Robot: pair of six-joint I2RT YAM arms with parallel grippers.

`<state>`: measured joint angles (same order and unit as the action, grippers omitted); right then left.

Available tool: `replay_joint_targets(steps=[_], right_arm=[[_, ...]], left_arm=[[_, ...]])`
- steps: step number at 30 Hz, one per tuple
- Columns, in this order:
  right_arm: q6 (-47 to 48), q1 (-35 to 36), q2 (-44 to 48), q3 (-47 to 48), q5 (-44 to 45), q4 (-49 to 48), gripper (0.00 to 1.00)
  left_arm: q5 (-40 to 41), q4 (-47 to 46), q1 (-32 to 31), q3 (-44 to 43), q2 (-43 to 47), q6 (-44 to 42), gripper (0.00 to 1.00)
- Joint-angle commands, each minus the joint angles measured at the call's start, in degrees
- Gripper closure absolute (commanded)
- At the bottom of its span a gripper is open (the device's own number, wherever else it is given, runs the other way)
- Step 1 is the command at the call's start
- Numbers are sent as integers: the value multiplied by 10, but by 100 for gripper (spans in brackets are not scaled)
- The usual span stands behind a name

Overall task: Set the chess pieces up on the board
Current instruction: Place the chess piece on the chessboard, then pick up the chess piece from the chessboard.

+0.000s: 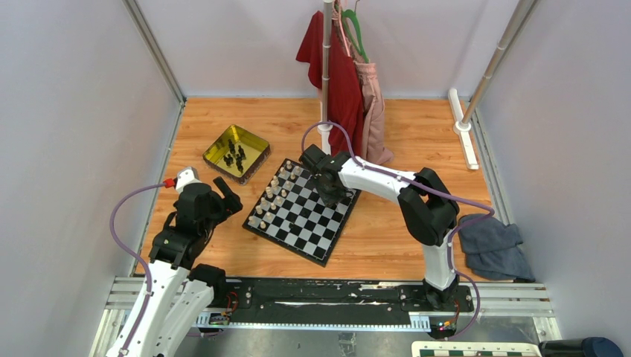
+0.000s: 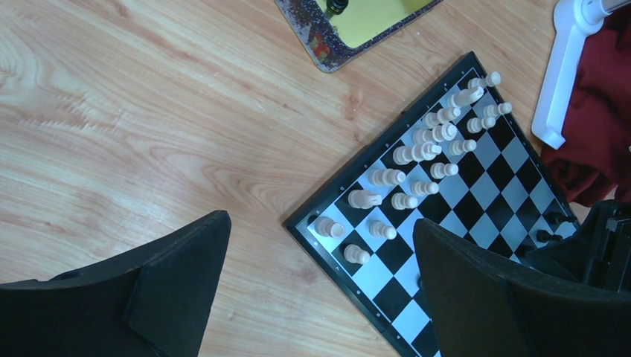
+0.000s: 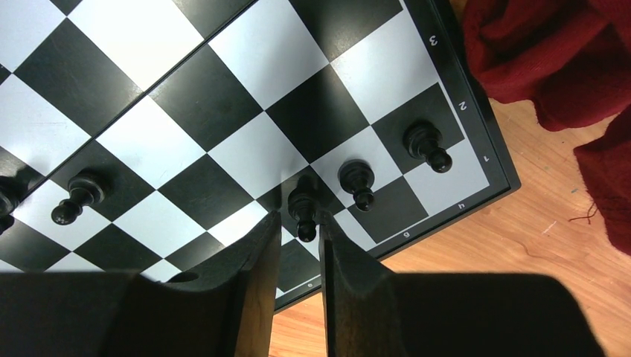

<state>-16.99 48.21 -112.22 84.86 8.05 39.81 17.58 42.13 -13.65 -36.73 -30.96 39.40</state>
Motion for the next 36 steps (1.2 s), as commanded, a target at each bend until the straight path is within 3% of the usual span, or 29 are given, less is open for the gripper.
replay_joint_targets(steps=[1,17,36], right_arm=[[-7,-6,20,-9,1,7,69],[6,15,51,35,21,50,53],[36,82,-30,126,-44,43,45]], left_arm=[[-6,-8,-2,6,1,-4,0],[-2,-8,-2,8,7,-2,0],[2,-7,-2,9,15,1,0]])
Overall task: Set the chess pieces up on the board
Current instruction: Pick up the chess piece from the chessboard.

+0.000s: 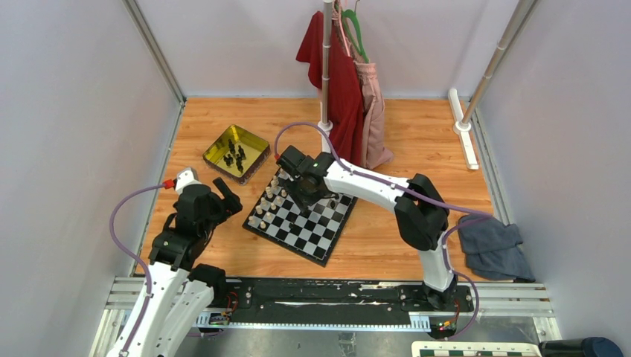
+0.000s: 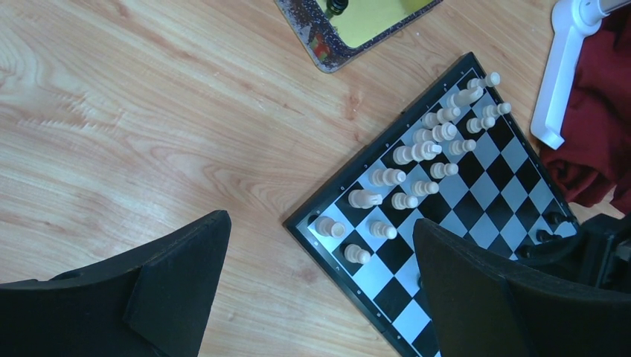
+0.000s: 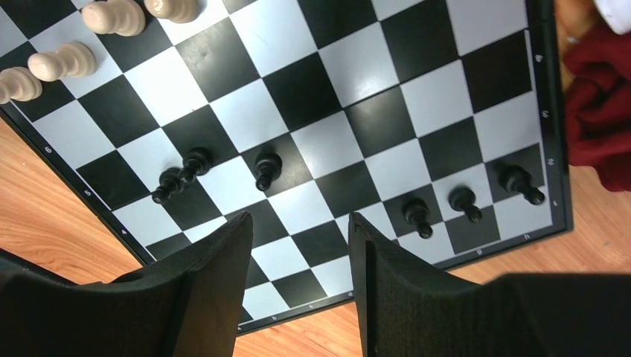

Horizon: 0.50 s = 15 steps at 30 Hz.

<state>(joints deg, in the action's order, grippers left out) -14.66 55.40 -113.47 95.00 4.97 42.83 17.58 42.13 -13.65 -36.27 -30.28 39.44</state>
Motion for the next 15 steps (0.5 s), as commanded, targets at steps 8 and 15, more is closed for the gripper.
replay_joint_targets(steps=[8,15], right_arm=[[14,13,-40,33,-28,12,46],[14,13,-52,37,-31,11,48]], left_arm=[[0,-7,-2,4,12,0,0],[0,-7,-2,4,12,0,0]])
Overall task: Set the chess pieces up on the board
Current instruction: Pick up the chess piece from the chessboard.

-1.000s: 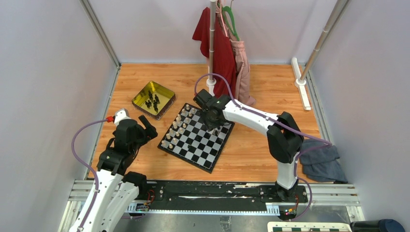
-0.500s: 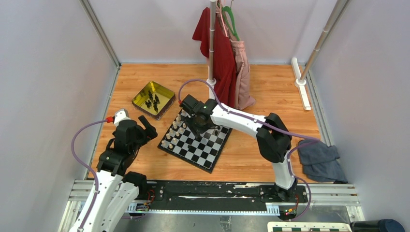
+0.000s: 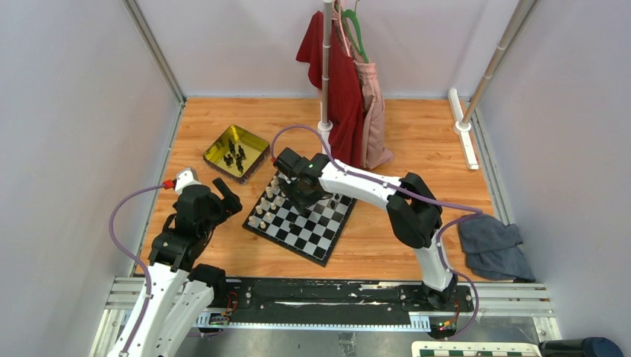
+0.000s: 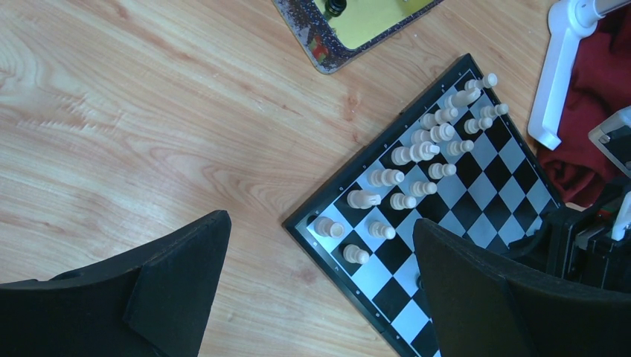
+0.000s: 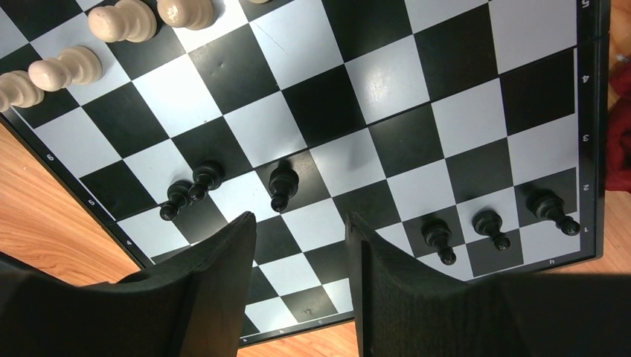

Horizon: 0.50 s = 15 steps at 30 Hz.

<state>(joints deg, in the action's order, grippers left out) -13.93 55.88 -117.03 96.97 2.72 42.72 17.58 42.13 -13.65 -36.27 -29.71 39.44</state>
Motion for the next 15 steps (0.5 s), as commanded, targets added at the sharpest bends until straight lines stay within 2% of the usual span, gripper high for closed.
replay_joint_targets(steps=[1,15], right_arm=[[7,8,-17,17,-10,11,49],[9,8,-38,29,-17,8,54]], left_arm=[[0,-7,-2,6,5,0,0],[2,-9,-2,7,4,-1,0]])
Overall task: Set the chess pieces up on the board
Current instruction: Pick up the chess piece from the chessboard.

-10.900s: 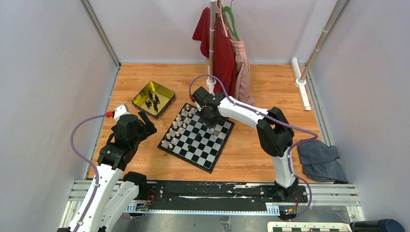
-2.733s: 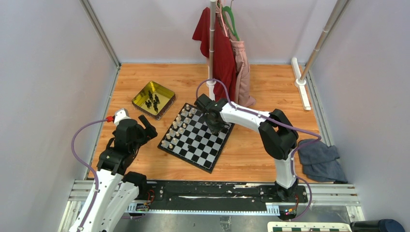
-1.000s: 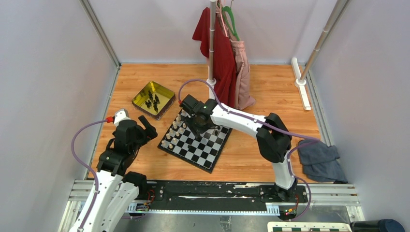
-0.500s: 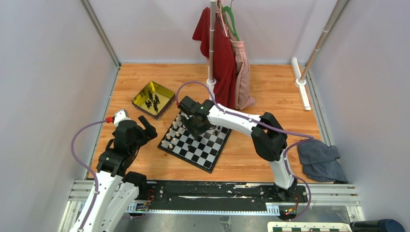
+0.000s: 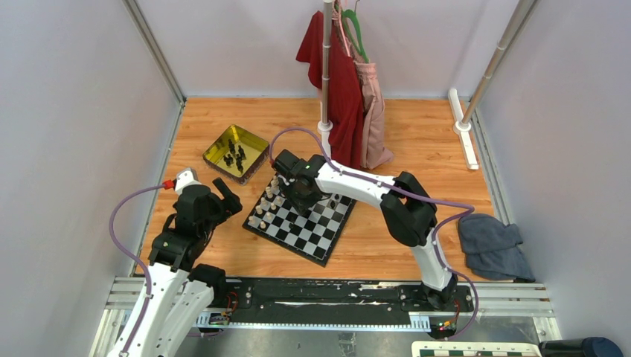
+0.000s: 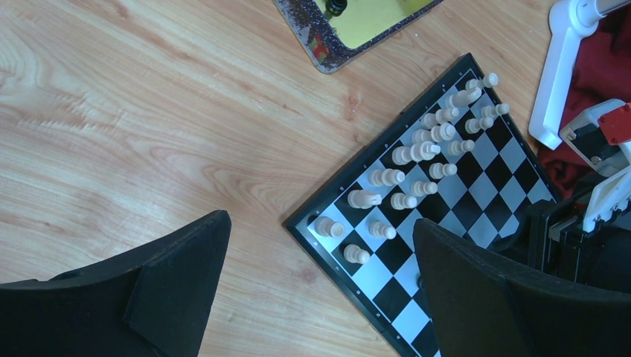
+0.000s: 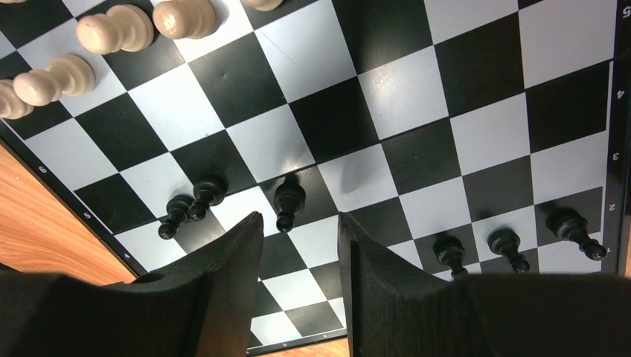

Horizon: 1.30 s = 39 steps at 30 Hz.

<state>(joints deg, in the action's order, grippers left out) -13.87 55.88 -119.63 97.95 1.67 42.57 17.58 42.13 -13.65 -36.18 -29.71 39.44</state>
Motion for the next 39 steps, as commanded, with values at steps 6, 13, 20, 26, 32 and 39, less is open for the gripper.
replay_joint_targets(steps=[6,13,20,26,32,39], right_arm=[[8,8,-21,26,-7,9,57],[9,7,-24,21,-8,9,58],[7,8,-24,15,-8,6,61],[4,6,-25,8,-8,4,67],[3,6,-24,-1,-17,1,69],[1,6,-22,-8,-30,0,74]], left_arm=[[3,-10,-2,6,4,-2,0],[3,-11,-2,7,4,-2,0],[3,-11,-2,7,4,-2,0],[1,-11,-2,8,4,-1,0],[0,-11,-2,9,5,-1,0],[-2,-10,-2,9,6,0,0]])
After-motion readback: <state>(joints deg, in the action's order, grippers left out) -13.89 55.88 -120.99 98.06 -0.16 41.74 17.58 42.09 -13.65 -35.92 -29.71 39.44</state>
